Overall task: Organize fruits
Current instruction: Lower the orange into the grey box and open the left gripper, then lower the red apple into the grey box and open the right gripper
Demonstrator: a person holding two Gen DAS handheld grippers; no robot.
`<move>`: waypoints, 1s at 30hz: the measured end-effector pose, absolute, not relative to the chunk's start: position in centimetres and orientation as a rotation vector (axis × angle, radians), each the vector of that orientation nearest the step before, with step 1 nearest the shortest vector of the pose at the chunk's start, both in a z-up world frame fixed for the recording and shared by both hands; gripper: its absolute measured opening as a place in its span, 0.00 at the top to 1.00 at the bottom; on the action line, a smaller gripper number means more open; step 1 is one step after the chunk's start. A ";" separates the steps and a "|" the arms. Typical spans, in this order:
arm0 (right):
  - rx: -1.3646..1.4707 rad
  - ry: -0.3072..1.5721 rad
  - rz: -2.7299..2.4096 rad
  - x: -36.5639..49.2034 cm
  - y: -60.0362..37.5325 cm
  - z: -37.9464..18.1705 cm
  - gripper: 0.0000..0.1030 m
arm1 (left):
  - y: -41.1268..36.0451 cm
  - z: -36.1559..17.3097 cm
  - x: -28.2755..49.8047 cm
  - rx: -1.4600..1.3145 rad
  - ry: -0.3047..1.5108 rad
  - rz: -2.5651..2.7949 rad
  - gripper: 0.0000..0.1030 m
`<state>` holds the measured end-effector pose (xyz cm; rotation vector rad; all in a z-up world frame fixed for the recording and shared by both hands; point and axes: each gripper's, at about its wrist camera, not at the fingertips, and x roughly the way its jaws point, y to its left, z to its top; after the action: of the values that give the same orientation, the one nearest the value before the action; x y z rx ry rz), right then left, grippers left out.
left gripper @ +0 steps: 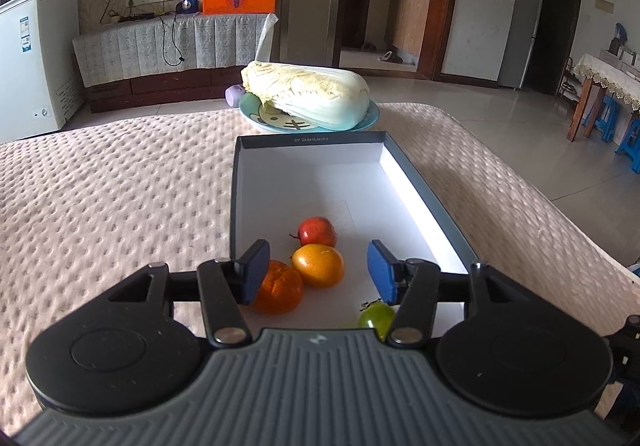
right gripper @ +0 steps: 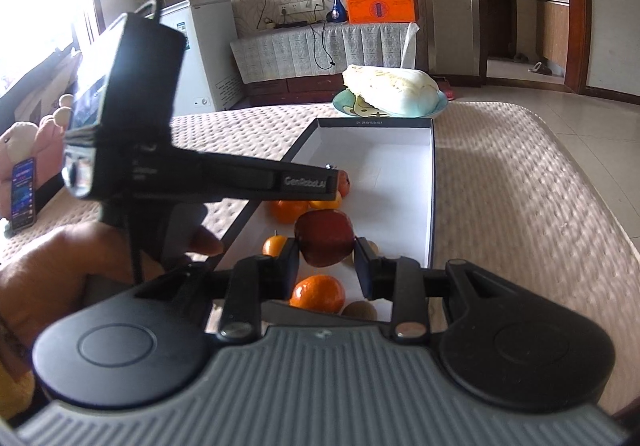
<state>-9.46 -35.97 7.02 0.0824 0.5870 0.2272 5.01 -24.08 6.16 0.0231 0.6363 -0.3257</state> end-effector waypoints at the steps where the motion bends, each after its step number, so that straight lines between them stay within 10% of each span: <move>1: 0.084 0.585 0.224 -9.4 -35.9 7.0 0.68 | -23.9 6.3 4.9 0.023 0.633 -0.326 0.41; 9: 0.093 0.579 0.201 -8.2 -35.8 6.8 0.68 | -22.6 6.5 4.1 0.009 0.632 -0.328 0.39; 21: 0.127 0.631 0.157 -6.1 -35.3 5.5 0.68 | -21.1 9.4 -2.3 0.142 0.504 -0.226 0.02; 30: 0.143 0.682 0.139 -4.9 -34.8 4.6 0.66 | -17.8 11.0 -6.8 0.075 0.467 -0.175 0.00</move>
<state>-4.91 -34.77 4.61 0.1425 0.6819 0.1385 -6.79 -17.81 10.96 0.0750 0.4669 -0.1746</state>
